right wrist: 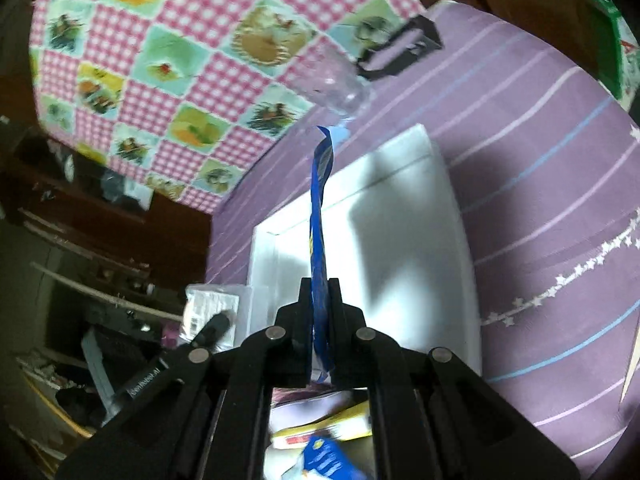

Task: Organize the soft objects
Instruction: 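Lower the clear barcode bag into the white tray and open the left gripper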

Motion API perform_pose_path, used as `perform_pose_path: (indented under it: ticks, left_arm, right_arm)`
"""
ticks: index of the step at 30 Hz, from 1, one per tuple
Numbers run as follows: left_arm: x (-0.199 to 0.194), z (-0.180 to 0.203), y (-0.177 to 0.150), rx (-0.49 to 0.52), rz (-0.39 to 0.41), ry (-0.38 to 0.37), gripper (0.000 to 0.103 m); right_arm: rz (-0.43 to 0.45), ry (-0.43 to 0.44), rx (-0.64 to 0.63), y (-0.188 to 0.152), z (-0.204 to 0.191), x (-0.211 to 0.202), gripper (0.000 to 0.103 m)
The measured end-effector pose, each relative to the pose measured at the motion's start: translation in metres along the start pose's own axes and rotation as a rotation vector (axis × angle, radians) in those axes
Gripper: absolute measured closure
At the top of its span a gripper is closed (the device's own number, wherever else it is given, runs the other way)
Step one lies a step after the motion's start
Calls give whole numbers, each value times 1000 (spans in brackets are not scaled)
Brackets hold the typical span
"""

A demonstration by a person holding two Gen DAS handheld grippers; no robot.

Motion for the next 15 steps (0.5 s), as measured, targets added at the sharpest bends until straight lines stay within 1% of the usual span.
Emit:
perform_pose_path:
  ticks: [1,3,4,5,6,8,9,11,14,15]
  left_arm:
    - [4,-6,-1,-13,-6,13,99]
    - [12,-15,-4,-13,-32,42,99]
    - [16,-20,-5,-12,-48,72,99]
    - [21,-26,-7,-17,-69,121,99]
    - [26,-31,-8,-30,-88,153,99]
    - [26,-31,-8,-30,-85,136,98]
    - [28,-30,-10,-28,-104,137,98]
    - [30,-25,-12,-9,-113,150,98]
    - [33,-19,-16,21,-140,191,95]
    - [32,-17,-16,21,-146,188,93]
  right_arm:
    - [-6,-21,-6,-1,1,3,96]
    - [-34,-27,-5,-3,3,10,96]
    - [-57,-28,-4,-5,3,14,96]
    - [-68,-34,-8,-7,4,16,96]
    - [-81,-47,-13,-9,4,19,96]
    - [-110,-75,-2,-12,7,25,96]
    - [-120,-82,15,-13,10,27,94]
    - [-142,-109,63,-13,18,26,93]
    - [-168,-155,81,-13,19,20,85]
    - [-183,-162,71,-14,17,18,75]
Point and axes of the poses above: each gripper's, at about its wrist camera, not at the fingertips, and x roughly the way its jaws point, z to its right, y to its top, the point moved 3 cm from there along x, roughly the way its jaws point, and after that the axes turned 9 degrees about -y, right-handed, at the moved point
